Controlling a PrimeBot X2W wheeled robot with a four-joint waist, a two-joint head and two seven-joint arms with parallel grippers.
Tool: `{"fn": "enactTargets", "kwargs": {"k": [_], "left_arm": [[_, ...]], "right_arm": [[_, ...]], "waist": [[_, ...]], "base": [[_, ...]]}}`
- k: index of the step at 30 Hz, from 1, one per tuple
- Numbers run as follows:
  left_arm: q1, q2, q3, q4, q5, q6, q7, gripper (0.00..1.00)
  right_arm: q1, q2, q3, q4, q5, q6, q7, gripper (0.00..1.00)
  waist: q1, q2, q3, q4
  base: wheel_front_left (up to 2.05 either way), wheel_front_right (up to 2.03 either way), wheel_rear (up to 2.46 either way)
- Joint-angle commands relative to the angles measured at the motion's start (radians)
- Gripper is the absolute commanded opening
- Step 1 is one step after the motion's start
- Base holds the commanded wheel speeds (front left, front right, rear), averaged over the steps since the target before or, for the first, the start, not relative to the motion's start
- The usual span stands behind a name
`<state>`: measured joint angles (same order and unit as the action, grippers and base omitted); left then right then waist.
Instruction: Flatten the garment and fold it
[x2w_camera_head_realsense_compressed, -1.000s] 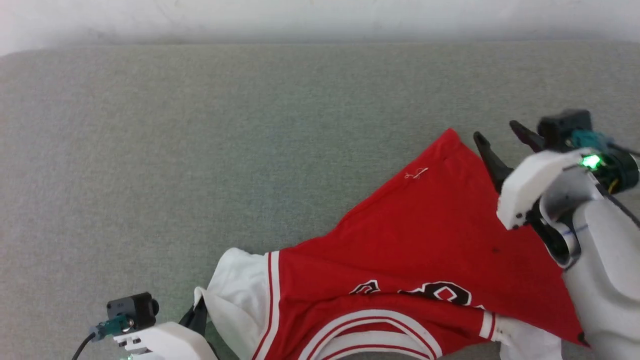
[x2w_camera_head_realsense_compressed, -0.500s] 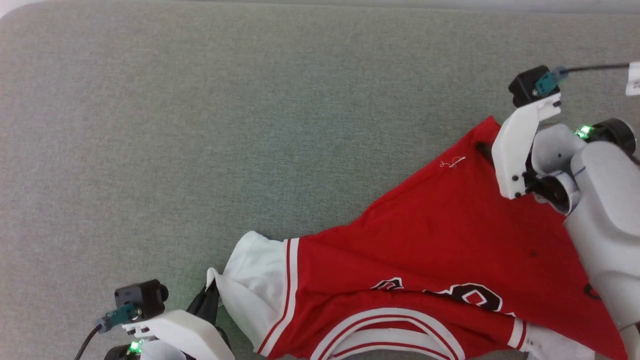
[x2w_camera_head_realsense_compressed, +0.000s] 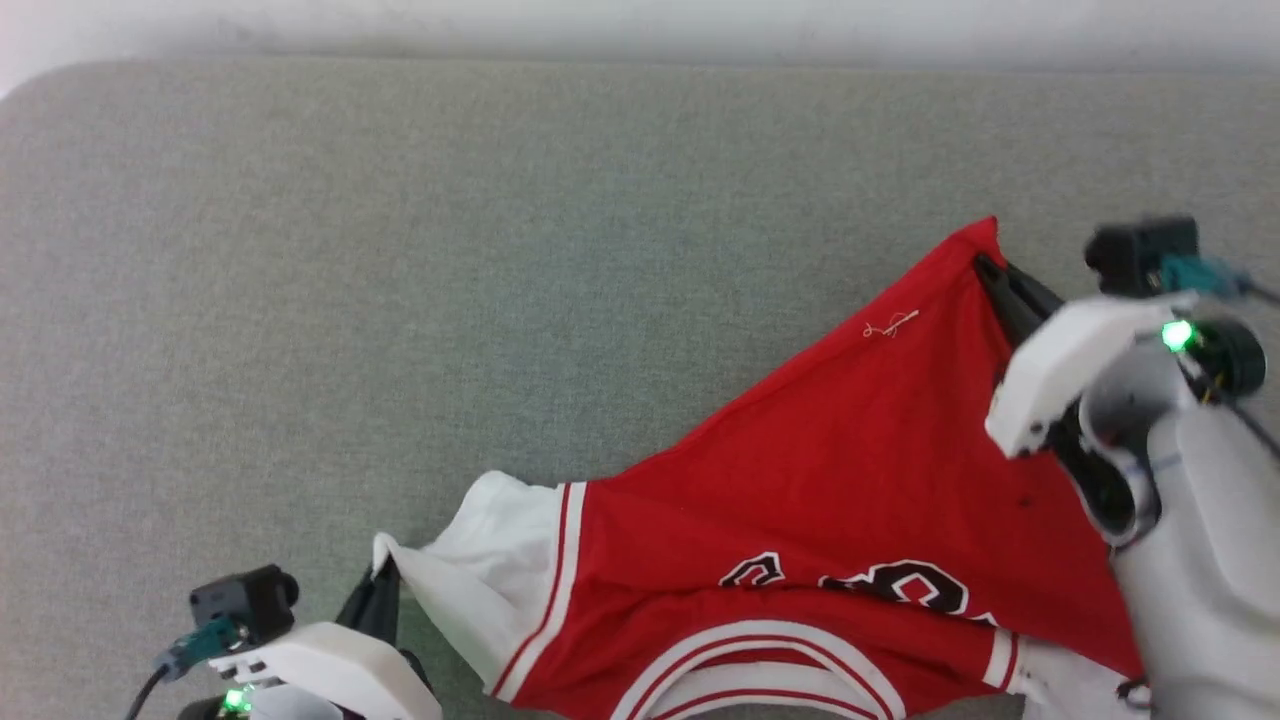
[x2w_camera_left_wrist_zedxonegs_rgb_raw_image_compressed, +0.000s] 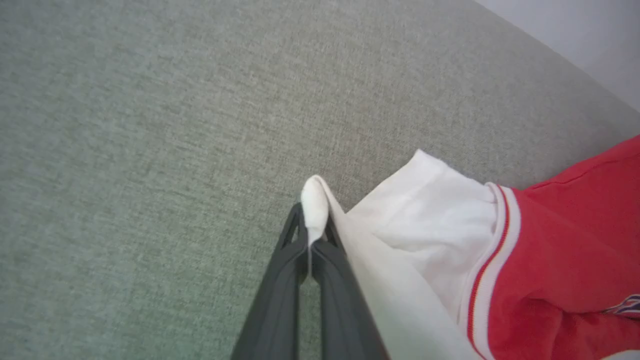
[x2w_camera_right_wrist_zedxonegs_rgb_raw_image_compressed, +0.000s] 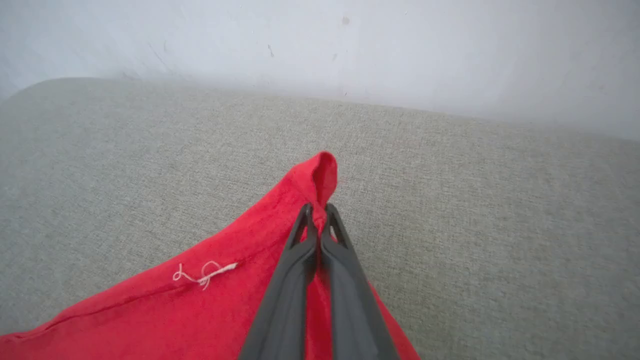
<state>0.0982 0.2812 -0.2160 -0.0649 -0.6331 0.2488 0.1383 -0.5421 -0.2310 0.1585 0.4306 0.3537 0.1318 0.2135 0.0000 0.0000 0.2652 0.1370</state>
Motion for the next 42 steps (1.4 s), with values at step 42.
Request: {"fn": "enactTargets", "kwargs": {"k": [42], "left_arm": [[-1.452, 0.125, 0.128, 0.266, 0.077, -0.141, -0.165, 0.0]], "right_arm": [[-0.606, -0.147, 0.061, -0.239, -0.177, -0.001, 0.109, 0.0]], "waist": [[0.0, 0.0, 0.274, -0.264]], "base": [[0.0, 0.0, 0.0]]}}
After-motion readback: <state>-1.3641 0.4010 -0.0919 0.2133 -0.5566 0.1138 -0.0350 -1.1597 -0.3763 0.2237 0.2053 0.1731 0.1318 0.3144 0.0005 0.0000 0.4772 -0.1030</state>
